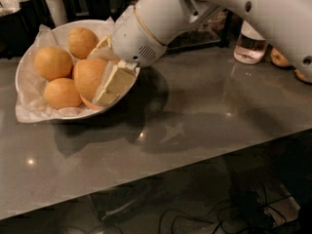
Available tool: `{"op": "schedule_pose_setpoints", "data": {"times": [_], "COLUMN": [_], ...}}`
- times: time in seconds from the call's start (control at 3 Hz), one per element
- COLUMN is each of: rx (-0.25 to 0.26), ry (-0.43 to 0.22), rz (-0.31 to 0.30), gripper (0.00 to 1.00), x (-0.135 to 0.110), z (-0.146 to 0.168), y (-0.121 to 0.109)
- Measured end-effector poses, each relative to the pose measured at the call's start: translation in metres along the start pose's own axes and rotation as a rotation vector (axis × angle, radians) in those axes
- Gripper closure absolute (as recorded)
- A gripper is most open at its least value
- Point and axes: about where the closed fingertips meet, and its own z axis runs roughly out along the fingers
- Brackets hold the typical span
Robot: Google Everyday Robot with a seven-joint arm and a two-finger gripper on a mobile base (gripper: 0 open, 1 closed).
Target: Pick orange from white bowl
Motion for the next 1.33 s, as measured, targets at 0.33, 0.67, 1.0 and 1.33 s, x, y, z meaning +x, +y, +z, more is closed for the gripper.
{"op": "schedule_pose_setpoints", "data": {"times": [0.33, 0.67, 1.0, 1.33], "rx": [0.079, 0.138, 0.171, 0.18], "ry": [-0.131, -0.256, -0.312, -0.338], "rz": [-0.011, -0.057, -0.142, -0.209], "gripper": [1.0, 1.0, 1.0, 1.0], "x": [-0.001, -0.018, -0.047, -0.07], "z": [-0.027, -0.049, -0.067, -0.078], "y": [-0.001, 0.005, 0.02, 0.038]}}
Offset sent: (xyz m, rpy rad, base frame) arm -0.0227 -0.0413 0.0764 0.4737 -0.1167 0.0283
